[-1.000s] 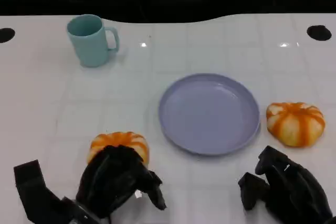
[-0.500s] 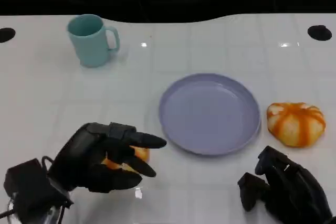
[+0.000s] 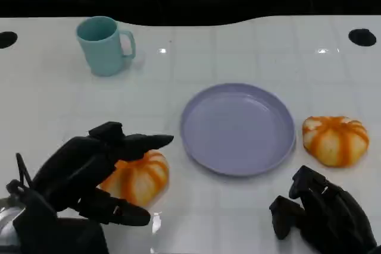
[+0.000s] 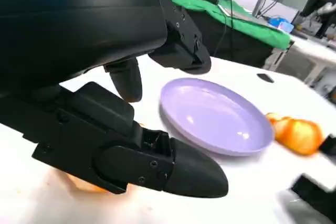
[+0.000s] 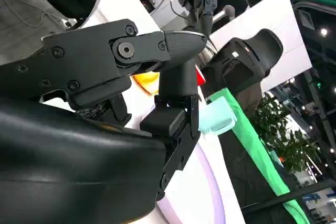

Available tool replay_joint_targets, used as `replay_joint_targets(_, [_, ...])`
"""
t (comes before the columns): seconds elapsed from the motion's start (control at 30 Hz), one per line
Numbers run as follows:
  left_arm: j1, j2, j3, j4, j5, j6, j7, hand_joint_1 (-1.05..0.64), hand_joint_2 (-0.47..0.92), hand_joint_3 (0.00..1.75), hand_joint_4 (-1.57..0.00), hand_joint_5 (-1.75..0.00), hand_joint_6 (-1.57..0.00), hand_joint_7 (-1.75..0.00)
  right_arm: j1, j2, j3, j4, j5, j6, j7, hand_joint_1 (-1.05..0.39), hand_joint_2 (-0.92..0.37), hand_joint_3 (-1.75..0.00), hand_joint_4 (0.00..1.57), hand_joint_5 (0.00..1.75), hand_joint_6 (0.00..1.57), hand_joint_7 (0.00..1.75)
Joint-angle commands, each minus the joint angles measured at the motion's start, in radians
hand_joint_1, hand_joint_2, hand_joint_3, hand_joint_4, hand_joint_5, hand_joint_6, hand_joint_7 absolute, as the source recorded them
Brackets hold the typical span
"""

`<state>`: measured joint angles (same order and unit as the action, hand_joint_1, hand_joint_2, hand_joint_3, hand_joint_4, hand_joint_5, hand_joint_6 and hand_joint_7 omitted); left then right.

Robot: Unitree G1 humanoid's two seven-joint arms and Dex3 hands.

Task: Grasp the bread from the table and place it into the plate.

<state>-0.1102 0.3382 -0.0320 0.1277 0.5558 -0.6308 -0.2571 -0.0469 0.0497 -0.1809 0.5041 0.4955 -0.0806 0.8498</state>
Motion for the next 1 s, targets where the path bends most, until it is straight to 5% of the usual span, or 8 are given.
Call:
replay_joint_targets(0.03, [0.007, 0.05, -0.038, -0.051, 0.129, 0.045, 0.086, -1.05, 0.92, 0.32, 0.0, -1.51, -0.24, 0.0, 0.011, -0.011, -0.001, -0.018, 0.003, 0.007, -0.008, -0.57, -0.92, -0.23, 0.78, 1.72, 0.68, 1.45])
replay_joint_targets(0.53, [-0.05, 0.109, -0.217, -0.063, 0.429, 0.274, 0.18, -1.05, 0.92, 0.26, 0.0, -1.58, -0.25, -0.06, 0.032, -0.004, 0.009, -0.059, 0.003, 0.018, -0.035, -0.58, -0.92, -0.23, 0.79, 1.72, 0.69, 1.47])
replay_joint_targets(0.6, [-0.064, 0.111, -0.241, -0.044, 0.451, 0.292, 0.199, -1.05, 0.92, 0.24, 0.0, -1.6, -0.06, -0.75, 0.031, -0.006, 0.009, -0.058, 0.003, 0.018, -0.032, -0.58, -0.92, -0.23, 0.78, 1.72, 0.68, 1.47])
replay_joint_targets(0.67, [-0.083, 0.11, -0.27, -0.012, 0.48, 0.315, 0.22, -1.05, 0.92, 0.23, 0.0, -1.61, -0.01, -0.98, 0.029, -0.007, 0.008, -0.055, 0.008, 0.024, -0.028, -0.58, -0.92, -0.23, 0.78, 1.73, 0.68, 1.47])
replay_joint_targets(1.0, [-0.183, 0.093, -0.4, 0.179, 0.531, 0.415, 0.267, -1.05, 0.83, 0.21, 0.0, -1.61, 0.0, -1.13, 0.033, -0.008, 0.006, -0.062, 0.009, 0.028, -0.023, -0.56, -0.92, -0.24, 0.77, 1.73, 0.66, 1.47])
